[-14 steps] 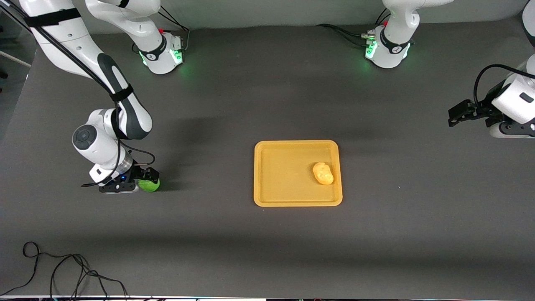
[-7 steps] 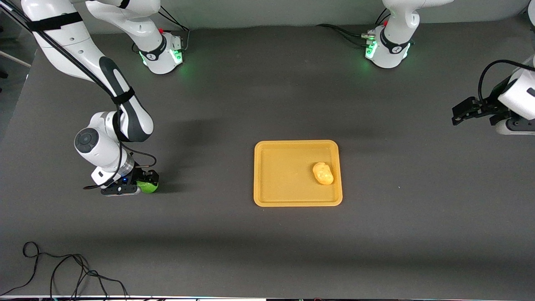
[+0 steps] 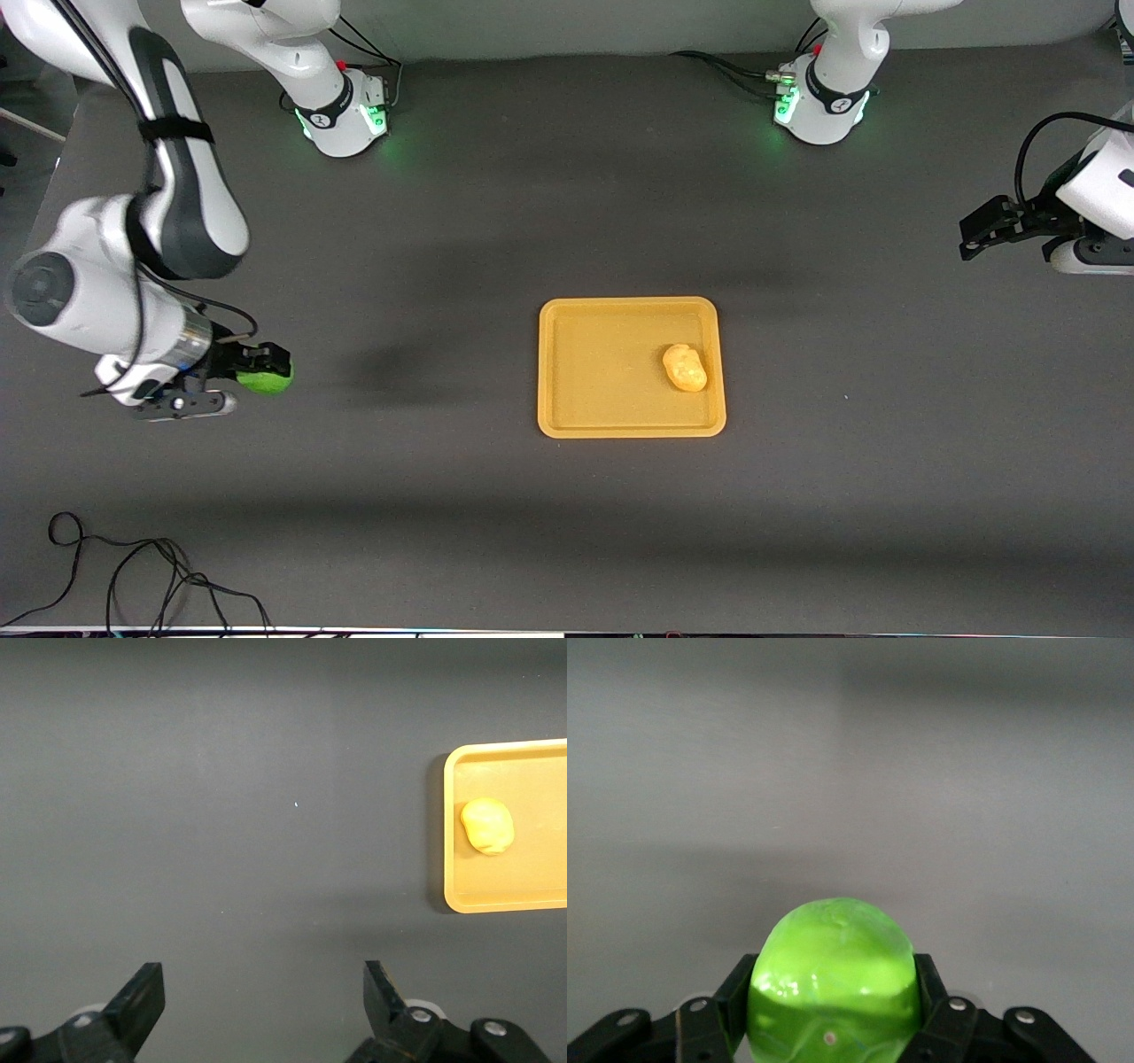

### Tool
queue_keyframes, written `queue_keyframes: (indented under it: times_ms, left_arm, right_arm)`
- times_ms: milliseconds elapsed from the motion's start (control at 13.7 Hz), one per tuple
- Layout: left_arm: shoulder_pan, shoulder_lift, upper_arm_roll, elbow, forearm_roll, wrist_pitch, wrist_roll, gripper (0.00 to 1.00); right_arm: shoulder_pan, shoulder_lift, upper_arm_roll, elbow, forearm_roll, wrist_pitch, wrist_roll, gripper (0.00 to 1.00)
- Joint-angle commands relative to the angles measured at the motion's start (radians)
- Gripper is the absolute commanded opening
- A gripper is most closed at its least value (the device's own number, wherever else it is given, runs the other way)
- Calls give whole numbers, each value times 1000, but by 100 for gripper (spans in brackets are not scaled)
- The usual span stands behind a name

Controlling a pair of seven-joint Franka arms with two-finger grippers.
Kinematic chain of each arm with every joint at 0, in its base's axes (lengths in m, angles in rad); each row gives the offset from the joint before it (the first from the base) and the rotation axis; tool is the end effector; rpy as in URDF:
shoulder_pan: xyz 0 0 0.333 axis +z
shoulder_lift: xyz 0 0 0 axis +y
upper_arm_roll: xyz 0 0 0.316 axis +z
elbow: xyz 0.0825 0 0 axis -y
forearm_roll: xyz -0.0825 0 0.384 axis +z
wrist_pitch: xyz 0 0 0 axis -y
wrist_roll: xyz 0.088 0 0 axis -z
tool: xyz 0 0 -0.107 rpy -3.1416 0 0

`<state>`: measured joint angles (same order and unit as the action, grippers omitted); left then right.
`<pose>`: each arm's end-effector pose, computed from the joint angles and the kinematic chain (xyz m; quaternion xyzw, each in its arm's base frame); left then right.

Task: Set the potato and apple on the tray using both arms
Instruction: 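Close the right gripper around the green apple and lift it, then carry the apple with the right gripper over the tray beside the potato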

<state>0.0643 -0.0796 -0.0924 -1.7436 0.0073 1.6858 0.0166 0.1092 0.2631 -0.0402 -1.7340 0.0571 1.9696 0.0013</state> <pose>0.5373 -0.0162 0.5957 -0.9997 0.0226 -0.0108 0.0072 0.6288 0.0490 0.4238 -0.9994 -0.0230 0.0143 0.0204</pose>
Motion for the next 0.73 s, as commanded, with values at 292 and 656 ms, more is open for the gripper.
queue_keyframes:
  times_ms: [292,656]
  left_arm:
    - [0,-11,20,1,14,-20,19,100]
    - [-3,-9,17,3,14,-14,19,100]
  right_arm:
    - [390,209,0,386,-2,-138,590,31]
    - [628,540,-3,805,-49,-212,934,31]
